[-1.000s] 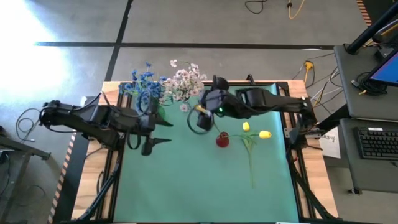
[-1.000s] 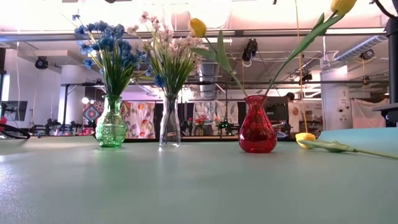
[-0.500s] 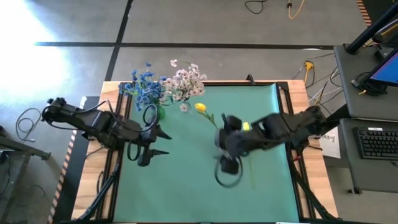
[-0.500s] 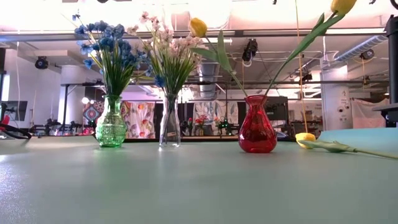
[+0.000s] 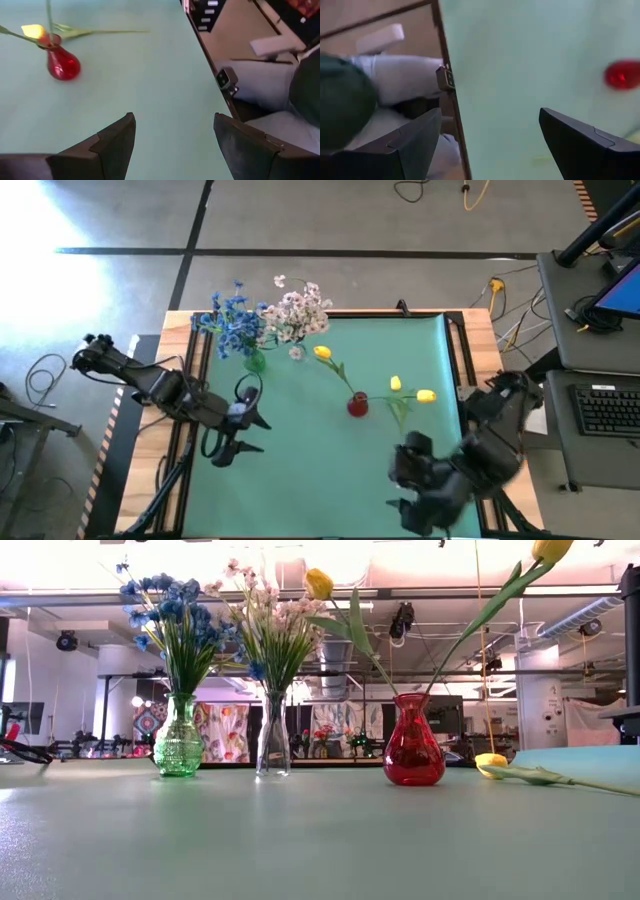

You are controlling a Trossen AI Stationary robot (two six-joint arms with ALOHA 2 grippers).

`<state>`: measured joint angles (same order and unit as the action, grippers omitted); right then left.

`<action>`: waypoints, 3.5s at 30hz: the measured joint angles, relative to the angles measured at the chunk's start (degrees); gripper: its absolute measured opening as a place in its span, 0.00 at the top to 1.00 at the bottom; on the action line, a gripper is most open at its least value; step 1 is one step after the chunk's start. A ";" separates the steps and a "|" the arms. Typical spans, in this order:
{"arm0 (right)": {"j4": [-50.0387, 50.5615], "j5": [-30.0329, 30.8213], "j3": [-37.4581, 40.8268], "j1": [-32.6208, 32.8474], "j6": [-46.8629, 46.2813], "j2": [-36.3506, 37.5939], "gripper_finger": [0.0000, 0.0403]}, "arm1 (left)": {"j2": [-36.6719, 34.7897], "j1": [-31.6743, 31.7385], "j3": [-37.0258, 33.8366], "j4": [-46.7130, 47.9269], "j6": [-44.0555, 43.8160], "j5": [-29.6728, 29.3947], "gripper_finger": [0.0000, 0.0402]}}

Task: Sort flowers into vase by color
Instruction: Put the yellow flower into the red vase

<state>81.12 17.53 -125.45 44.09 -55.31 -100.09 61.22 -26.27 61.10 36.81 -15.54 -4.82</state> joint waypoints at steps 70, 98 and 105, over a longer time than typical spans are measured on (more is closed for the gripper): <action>-28.50 32.55 80.02 -3.57 -62.49 2.87 0.25 | 6.57 -0.80 0.00 -4.81 2.28 -8.35 0.36; -35.05 27.23 84.33 -5.68 -60.12 2.36 0.52 | 6.57 -0.63 0.00 -4.71 5.87 -12.87 0.36; -39.32 27.73 86.14 -5.61 -56.74 2.47 0.60 | 6.57 -0.63 0.00 -4.71 6.50 -12.87 0.36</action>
<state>41.80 45.26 -39.31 38.48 -112.05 -97.62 67.79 -26.89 61.10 32.10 -9.04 -17.69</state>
